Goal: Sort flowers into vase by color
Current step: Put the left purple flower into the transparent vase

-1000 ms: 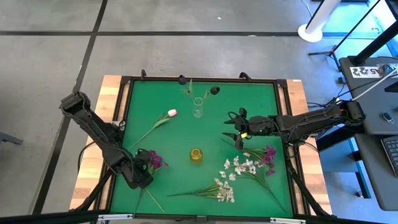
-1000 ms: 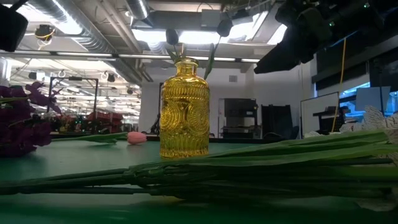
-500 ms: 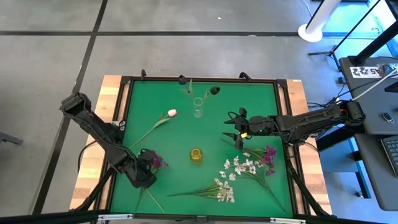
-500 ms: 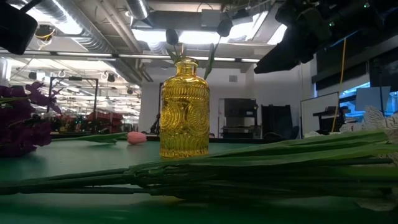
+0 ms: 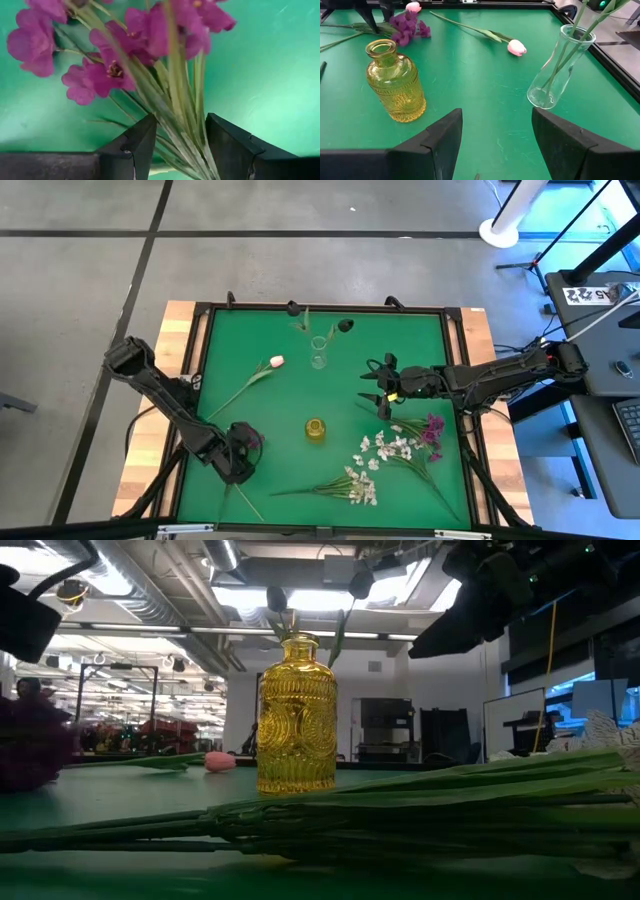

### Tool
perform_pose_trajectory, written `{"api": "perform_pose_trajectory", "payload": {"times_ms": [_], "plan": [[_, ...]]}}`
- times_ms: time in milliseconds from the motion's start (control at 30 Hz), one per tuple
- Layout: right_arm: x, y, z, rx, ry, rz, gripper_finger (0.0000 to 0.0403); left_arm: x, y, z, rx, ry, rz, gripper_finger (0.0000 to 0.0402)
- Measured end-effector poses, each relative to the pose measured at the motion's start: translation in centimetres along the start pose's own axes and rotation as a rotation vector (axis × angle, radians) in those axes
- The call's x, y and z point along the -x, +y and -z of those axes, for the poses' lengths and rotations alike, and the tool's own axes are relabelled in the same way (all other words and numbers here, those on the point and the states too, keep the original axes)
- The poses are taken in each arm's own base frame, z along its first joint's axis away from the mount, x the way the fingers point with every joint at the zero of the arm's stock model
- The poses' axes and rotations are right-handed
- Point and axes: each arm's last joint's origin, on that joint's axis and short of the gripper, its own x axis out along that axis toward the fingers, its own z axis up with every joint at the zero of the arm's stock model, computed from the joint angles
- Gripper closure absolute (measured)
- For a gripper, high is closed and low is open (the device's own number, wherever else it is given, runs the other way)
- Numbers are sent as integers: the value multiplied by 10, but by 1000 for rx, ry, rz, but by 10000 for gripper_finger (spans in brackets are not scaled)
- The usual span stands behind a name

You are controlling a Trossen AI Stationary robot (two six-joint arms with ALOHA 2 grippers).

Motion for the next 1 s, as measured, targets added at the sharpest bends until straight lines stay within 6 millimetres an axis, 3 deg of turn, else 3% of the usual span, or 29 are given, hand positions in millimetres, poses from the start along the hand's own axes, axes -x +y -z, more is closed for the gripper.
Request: {"api": "perform_pose_trajectory", "payload": {"times_ms": [233,567,767,1000], "plan": [[0,0,0,0,-2,0,165,0,-1,-2,10,26,5,258],[0,0,0,0,0,0,165,9,-11,-8,-51,48,49,392],[0,0,0,0,0,0,165,41,-21,-18,-101,-23,-3,394],[0,0,0,-11,3,0,165,102,-38,-25,-161,-194,-42,397]]}}
